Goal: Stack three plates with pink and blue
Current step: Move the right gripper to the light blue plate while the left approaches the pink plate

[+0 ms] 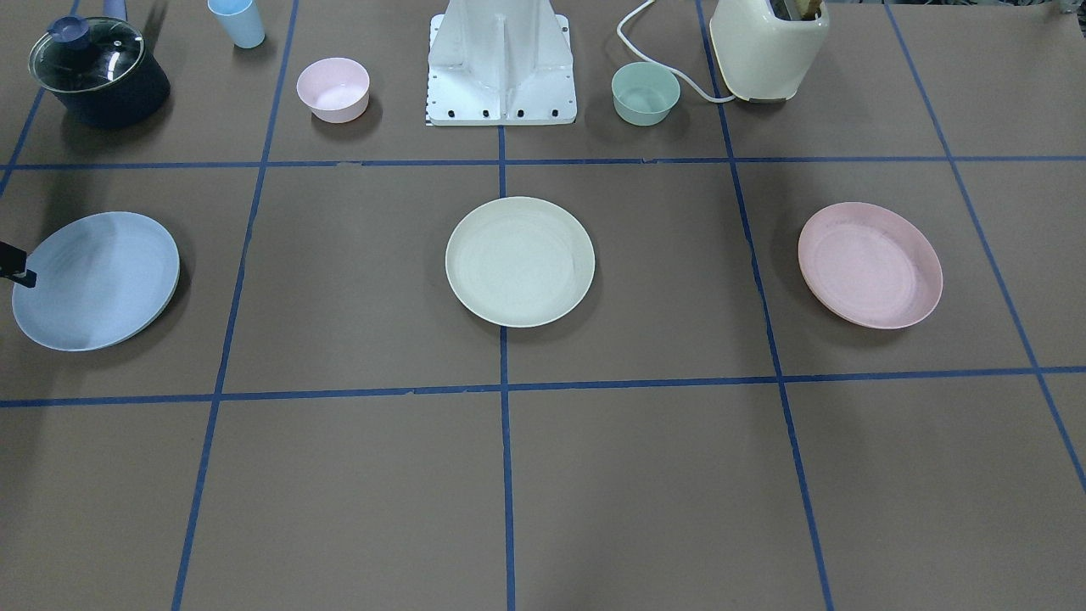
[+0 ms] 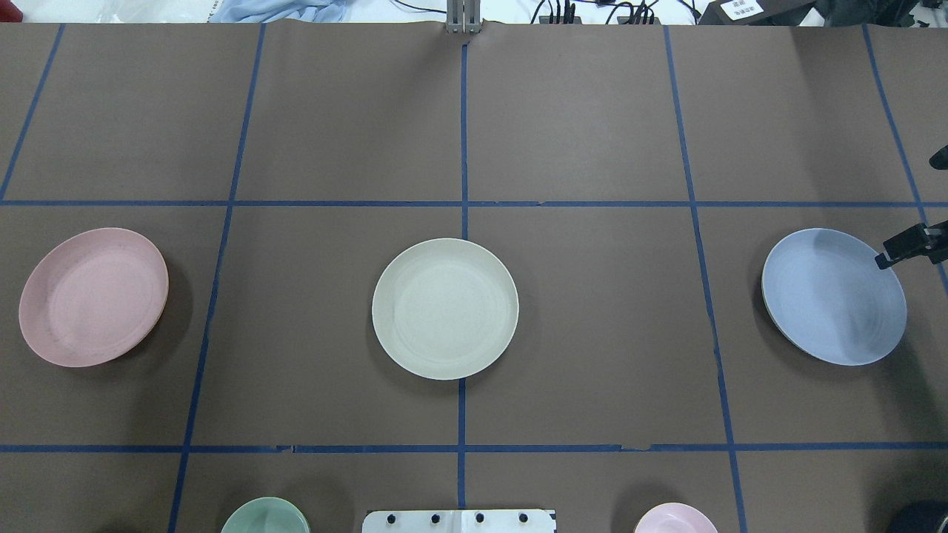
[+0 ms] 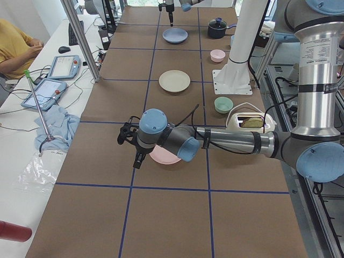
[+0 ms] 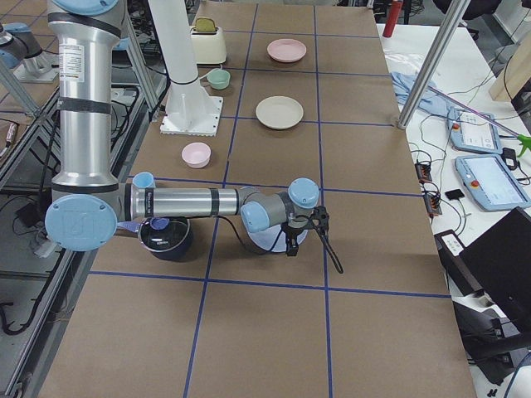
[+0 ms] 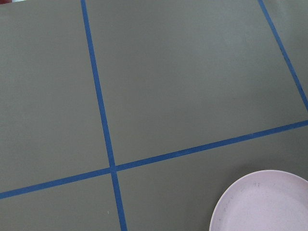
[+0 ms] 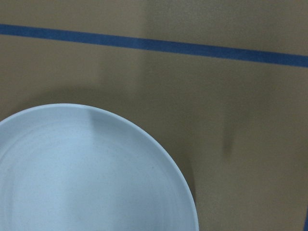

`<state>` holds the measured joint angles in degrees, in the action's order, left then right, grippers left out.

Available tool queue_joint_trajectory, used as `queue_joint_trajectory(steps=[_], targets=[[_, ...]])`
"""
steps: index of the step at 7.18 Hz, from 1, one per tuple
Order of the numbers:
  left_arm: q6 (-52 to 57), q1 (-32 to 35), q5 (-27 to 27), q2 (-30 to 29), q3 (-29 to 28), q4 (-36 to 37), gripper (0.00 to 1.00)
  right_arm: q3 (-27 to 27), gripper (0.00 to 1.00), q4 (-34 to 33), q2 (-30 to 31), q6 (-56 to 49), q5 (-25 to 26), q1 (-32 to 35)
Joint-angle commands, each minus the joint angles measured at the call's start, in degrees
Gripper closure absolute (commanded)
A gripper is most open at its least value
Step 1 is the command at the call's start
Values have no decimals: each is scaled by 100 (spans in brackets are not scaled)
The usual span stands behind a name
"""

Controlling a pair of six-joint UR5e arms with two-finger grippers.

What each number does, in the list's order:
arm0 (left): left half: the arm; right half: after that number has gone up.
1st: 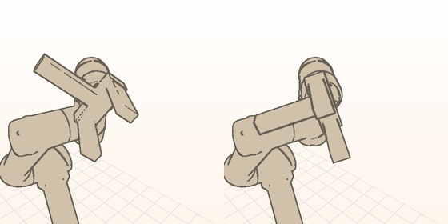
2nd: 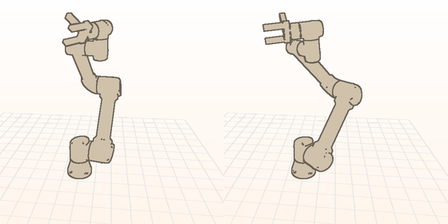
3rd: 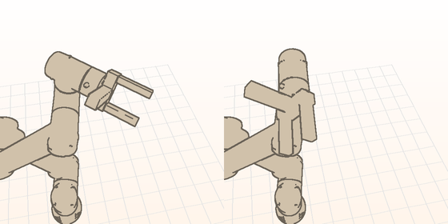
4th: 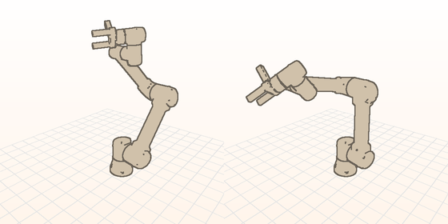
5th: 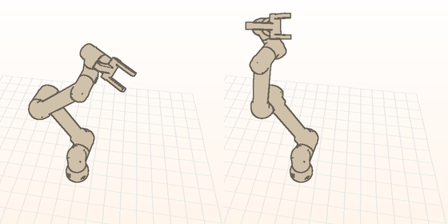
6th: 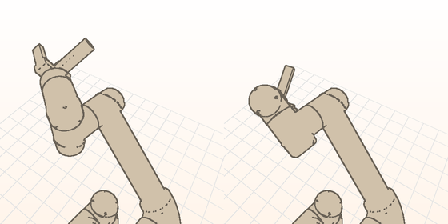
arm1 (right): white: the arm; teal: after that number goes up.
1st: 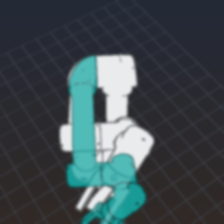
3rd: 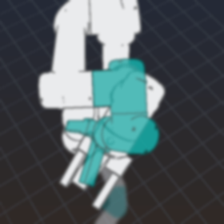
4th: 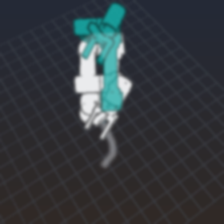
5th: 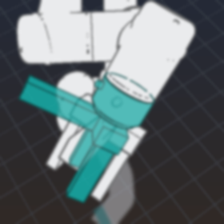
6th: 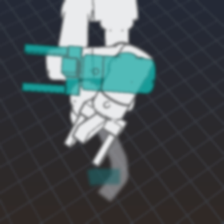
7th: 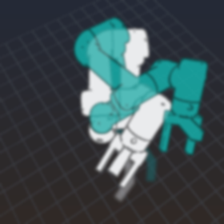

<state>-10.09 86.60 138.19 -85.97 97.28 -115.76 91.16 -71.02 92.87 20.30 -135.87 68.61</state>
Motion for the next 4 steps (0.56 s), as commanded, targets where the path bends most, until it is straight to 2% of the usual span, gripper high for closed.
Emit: queue_joint_trajectory(steps=[1, 2, 4], targets=[[-542, -368, -20, -25, -43, 1, 1, -72, 1, 0, -68, 1, -1, -6], [-886, -963, -90, -25, -78, -8, 1, -38, 1, 0, -68, 9, -10, -6], [-916, -1476, -108, -69, -480, -104, 2, -46, 1, 0, -94, 36, -19, -15]])
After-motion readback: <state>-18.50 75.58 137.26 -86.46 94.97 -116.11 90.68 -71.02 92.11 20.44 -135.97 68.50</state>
